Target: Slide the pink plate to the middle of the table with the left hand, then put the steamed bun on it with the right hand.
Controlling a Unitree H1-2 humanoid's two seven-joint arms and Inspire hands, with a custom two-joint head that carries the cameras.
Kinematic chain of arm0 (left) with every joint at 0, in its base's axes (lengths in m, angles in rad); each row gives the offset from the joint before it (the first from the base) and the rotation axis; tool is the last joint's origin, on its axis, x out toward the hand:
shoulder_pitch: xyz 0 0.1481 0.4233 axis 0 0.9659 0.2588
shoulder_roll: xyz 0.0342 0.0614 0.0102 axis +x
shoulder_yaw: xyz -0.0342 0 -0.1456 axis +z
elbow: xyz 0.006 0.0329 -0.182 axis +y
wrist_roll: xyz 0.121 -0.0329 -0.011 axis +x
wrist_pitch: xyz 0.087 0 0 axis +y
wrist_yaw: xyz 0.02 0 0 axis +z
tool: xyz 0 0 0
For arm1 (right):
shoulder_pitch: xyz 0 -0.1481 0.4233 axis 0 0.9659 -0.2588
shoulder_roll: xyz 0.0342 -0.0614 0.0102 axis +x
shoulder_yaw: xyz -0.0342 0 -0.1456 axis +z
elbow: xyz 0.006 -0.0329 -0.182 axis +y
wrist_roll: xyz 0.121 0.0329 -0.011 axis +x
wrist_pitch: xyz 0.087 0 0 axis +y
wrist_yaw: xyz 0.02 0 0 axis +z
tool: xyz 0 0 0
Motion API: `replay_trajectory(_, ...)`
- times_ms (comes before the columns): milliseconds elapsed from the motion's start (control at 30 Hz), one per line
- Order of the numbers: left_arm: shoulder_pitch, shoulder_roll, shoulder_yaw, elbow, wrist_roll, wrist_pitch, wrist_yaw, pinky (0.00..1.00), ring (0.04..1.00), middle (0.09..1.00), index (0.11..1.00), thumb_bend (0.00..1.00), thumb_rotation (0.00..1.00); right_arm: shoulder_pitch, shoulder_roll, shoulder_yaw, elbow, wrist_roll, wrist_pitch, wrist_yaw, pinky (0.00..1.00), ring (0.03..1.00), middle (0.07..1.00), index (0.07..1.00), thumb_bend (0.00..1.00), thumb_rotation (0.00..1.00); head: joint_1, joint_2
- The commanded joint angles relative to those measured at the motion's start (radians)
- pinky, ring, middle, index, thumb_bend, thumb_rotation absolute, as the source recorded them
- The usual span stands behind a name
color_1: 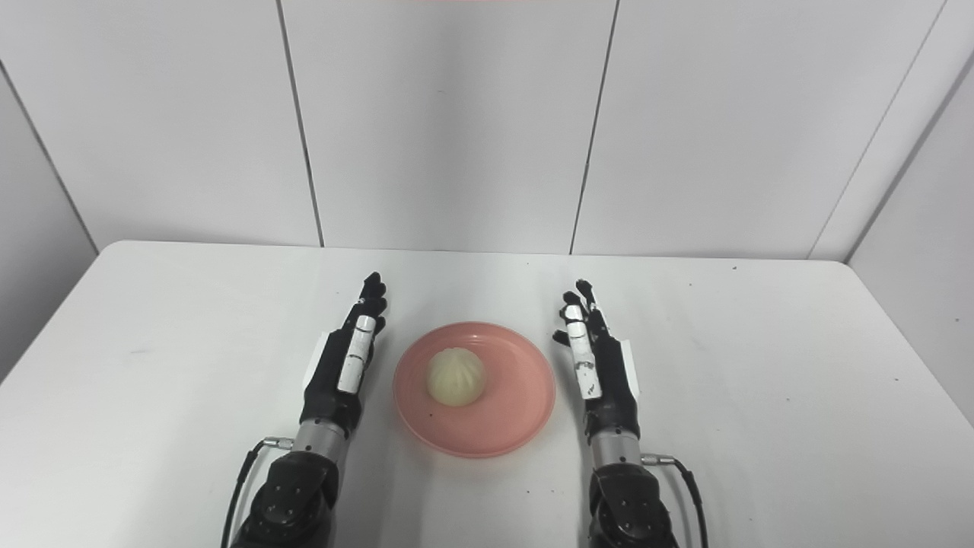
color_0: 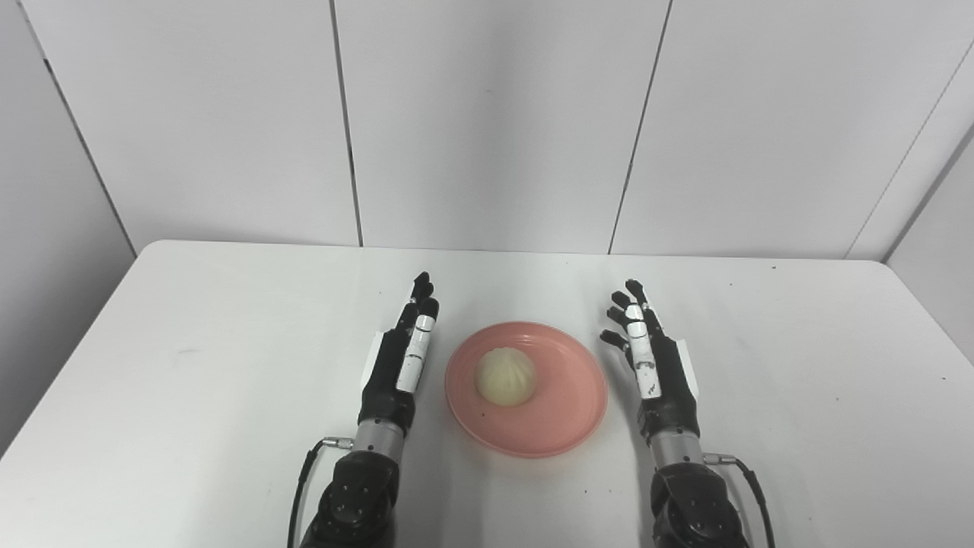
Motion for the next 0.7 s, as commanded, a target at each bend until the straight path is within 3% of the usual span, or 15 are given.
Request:
replay_trajectory(0,0.001,-0.001,-0.004,0.005,0.022,-0.03,0.023,1.0,1.0,1.0,0.998,0.63,0.98,-0.016,0.002,0.004,-0.041,-0.013,0.014,-0.009,0.83,0.888,0.912,0.938,0.68,1.0,0.0,0.003)
replay_trajectory(667,0.01,-0.007,-0.007,-0.01,0.027,-0.022,0.046,1.0,1.0,1.0,1.0,0.62,0.99,-0.003,-0.007,0.019,-0.057,-0.064,0.037,-0.003,0.86,0.909,0.933,0.918,0.64,1.0,-0.002,0.01)
